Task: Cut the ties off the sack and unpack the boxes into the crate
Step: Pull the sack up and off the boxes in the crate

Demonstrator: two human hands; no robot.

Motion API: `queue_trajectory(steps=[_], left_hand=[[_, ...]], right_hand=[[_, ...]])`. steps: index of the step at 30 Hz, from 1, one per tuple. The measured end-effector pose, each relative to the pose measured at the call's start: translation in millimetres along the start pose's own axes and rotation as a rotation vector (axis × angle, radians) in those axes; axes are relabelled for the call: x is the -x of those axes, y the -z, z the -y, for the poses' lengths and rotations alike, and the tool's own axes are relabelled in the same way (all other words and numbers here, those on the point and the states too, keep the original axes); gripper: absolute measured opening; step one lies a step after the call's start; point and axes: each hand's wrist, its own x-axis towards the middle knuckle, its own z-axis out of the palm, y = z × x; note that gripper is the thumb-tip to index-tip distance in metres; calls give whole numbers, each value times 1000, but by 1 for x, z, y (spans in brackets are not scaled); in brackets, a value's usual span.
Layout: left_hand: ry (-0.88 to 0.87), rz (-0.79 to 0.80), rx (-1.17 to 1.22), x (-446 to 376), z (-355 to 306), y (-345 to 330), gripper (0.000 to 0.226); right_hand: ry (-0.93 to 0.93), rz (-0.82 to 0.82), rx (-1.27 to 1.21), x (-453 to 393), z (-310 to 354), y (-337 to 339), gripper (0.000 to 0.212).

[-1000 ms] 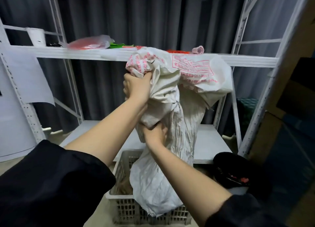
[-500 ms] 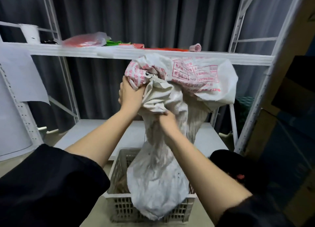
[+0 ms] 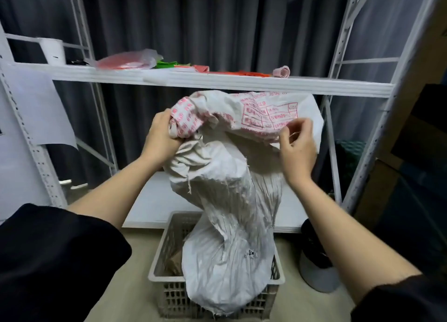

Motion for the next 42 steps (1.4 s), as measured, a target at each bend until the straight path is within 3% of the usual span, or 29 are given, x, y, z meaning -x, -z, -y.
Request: queue_trajectory(steps=[1, 5, 8, 10, 12, 14, 15, 17, 19, 20, 22, 24, 25, 26, 28, 32, 34, 35, 37, 39, 41, 42], left_hand=[[-83, 38, -105, 3, 0, 2, 50], [-330, 136, -416, 15, -7, 4, 22], [-745, 215, -789, 23, -6, 2, 24], [-1019, 176, -760, 21, 1, 6, 24], [-1283, 281, -700, 16, 17, 8, 31], [-1236, 369, -702, 23, 19, 5, 26], [-1211, 319, -757, 27, 16, 4, 22], [-1141, 261, -807, 32, 16, 5, 31], [-1155, 491, -653, 36, 13, 6, 46], [-1093, 561, -547, 39, 9, 5, 53], [-828, 591, -366, 44, -3, 2, 64], [-440, 599, -193, 48, -14, -5, 61], [-283, 628, -175, 47, -15, -9, 74], [-164, 674, -216, 45, -17, -13, 100], [-64, 729, -411, 40, -14, -18, 136], [9, 791, -706, 47, 3, -45, 148], [-8, 751, -726, 53, 9, -56, 135], [-42, 714, -742, 55, 12, -58, 118], [-135, 589, -814, 53, 15, -60, 61], [-159, 462, -816, 49, 13, -56, 22], [-118, 356, -771, 41, 16, -49, 14], [-89, 315, -733, 38, 16, -45, 14]], right_hand=[[61, 37, 78, -12, -2, 3, 21], [319, 461, 451, -42, -18, 8, 73], [442, 771, 632, -51, -21, 12, 105], [450, 949, 771, -56, -25, 12, 124], [492, 1055, 896, -56, -30, 8, 135], [511, 1132, 937, -47, -34, 1, 136], [496, 1156, 917, -40, -37, -4, 130], [468, 1116, 843, -22, -46, -16, 85], [473, 952, 774, -7, -53, -27, 29], [448, 876, 745, 0, -55, -32, 17], [381, 781, 705, 8, -55, -39, 12], [317, 711, 630, 10, -49, -42, 10], [276, 700, 576, 9, -46, -41, 8], [247, 705, 517, 7, -43, -40, 10], [207, 722, 397, 6, -39, -38, 16], [128, 769, 202, 10, -29, -39, 16], [119, 830, 171, 12, -28, -39, 17], [137, 850, 159, 11, -28, -37, 17], [230, 901, 200, 5, -31, -31, 16], [332, 1001, 414, -2, -36, -18, 54], [335, 1071, 693, -5, -48, -1, 105], [296, 1076, 778, -3, -55, 8, 119]])
